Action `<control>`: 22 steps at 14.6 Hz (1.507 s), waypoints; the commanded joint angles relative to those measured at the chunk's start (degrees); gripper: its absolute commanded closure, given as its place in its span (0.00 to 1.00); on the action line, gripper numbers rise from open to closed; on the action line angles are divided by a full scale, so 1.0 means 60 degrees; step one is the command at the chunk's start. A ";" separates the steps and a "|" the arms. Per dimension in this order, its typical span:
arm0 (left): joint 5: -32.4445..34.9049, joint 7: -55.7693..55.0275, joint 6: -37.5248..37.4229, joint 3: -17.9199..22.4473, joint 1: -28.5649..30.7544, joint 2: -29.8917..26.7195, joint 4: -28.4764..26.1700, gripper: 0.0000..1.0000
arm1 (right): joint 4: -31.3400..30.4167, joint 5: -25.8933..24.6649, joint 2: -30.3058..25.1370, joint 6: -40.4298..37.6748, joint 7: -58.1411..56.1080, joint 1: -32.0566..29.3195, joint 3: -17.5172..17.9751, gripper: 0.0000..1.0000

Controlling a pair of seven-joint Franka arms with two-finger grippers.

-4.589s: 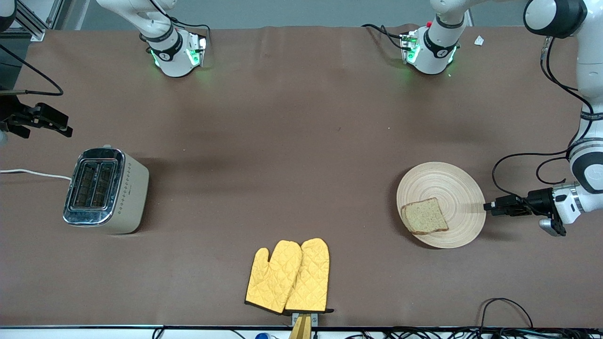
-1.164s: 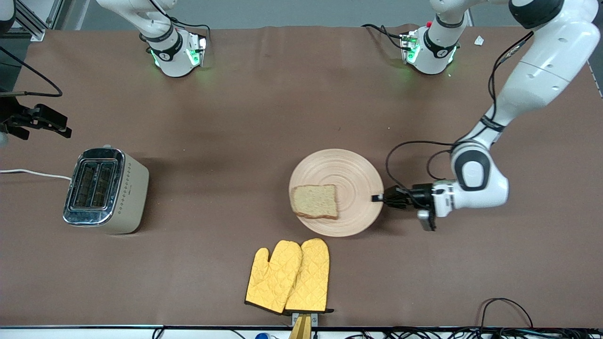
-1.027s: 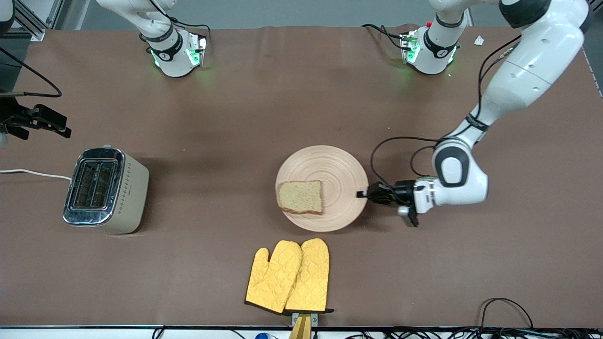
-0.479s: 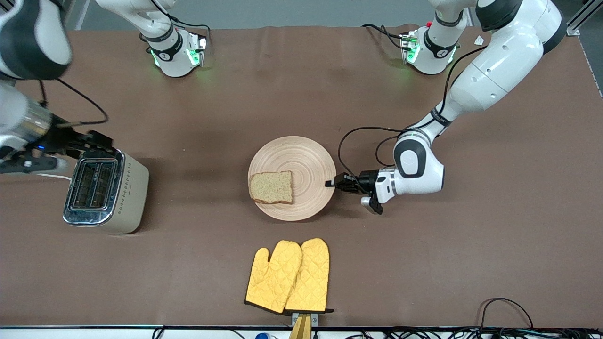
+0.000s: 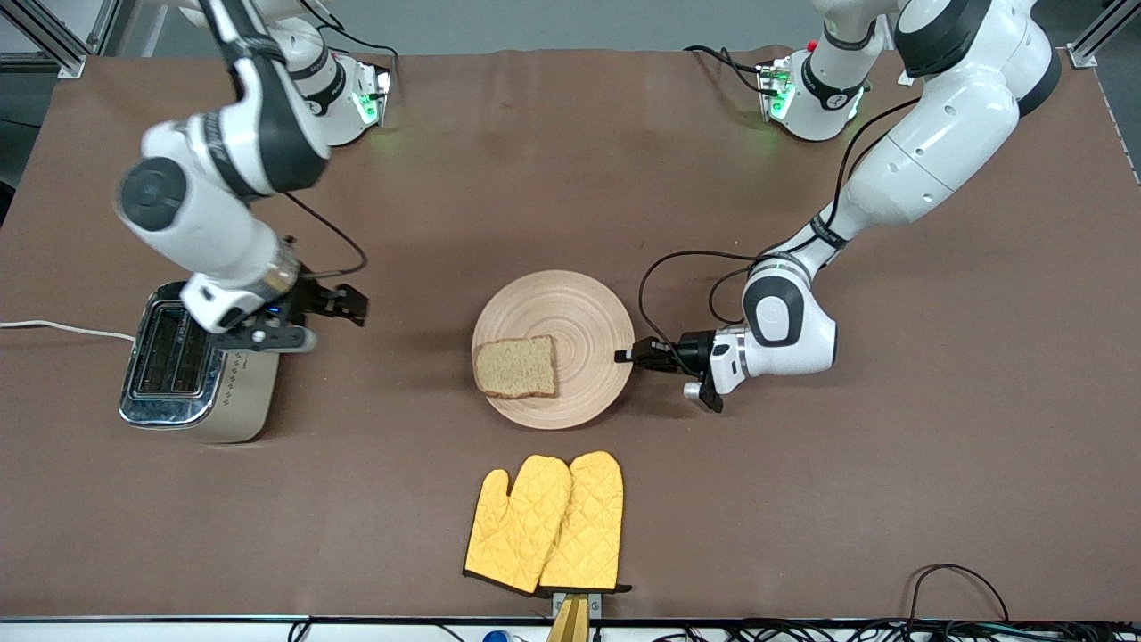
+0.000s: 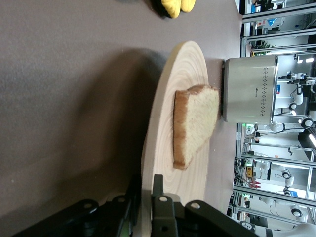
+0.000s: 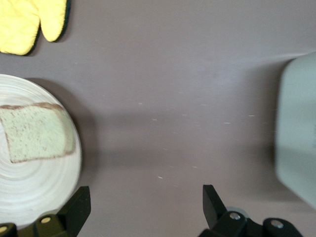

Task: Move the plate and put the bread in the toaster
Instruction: 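Release the plate with the left gripper while the right gripper reaches the bread, then grasp the bread slice with the right gripper while the left gripper withdraws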

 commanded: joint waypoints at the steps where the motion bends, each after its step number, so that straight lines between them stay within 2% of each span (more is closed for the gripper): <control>1: -0.0263 0.0221 -0.0099 0.0009 0.0019 0.0092 0.0197 0.58 | -0.0020 0.0035 0.0710 0.1012 0.0969 0.0675 -0.0097 0.00; 2: -0.0277 0.0207 -0.0085 0.0198 0.0019 0.0063 0.0197 0.35 | -0.0005 0.0035 0.0946 0.1379 0.1335 0.0880 -0.0097 0.00; 3: -0.0277 0.0134 -0.0099 0.0244 0.0077 -0.0009 0.0183 0.00 | 0.0009 0.0035 0.1194 0.1774 0.1600 0.1085 -0.0097 0.01; 7: -0.0292 -0.0027 0.0047 0.0288 0.0865 -0.0317 0.0036 0.00 | 0.0228 0.0006 0.2293 0.3196 0.2787 0.1847 -0.0111 0.08; 10: 0.0087 -0.0027 -0.0069 0.0259 0.2213 -0.0712 0.0182 0.00 | 0.0711 -0.0009 0.2967 0.3374 0.3038 0.2112 -0.0126 0.20; 13: 0.0892 -0.0188 -0.0201 0.0215 0.3150 -0.0714 0.0577 0.00 | 0.1282 -0.0053 0.3553 0.3389 0.3330 0.2200 -0.0126 0.27; 16: 0.2106 -0.0363 -0.0246 0.0229 0.3913 -0.0801 0.0885 0.00 | 0.1649 -0.0111 0.3906 0.3389 0.3419 0.2332 -0.0126 0.34; 18: 0.3116 -0.0831 -0.0318 0.0244 0.4324 -0.0976 0.1192 0.00 | 0.1708 -0.0155 0.4038 0.3389 0.3419 0.2332 -0.0141 0.42; 22: 0.5430 -0.2558 -0.1416 0.0273 0.5071 -0.0904 0.1968 0.00 | 0.1738 -0.0419 0.4097 0.3389 0.3405 0.2303 -0.0141 0.50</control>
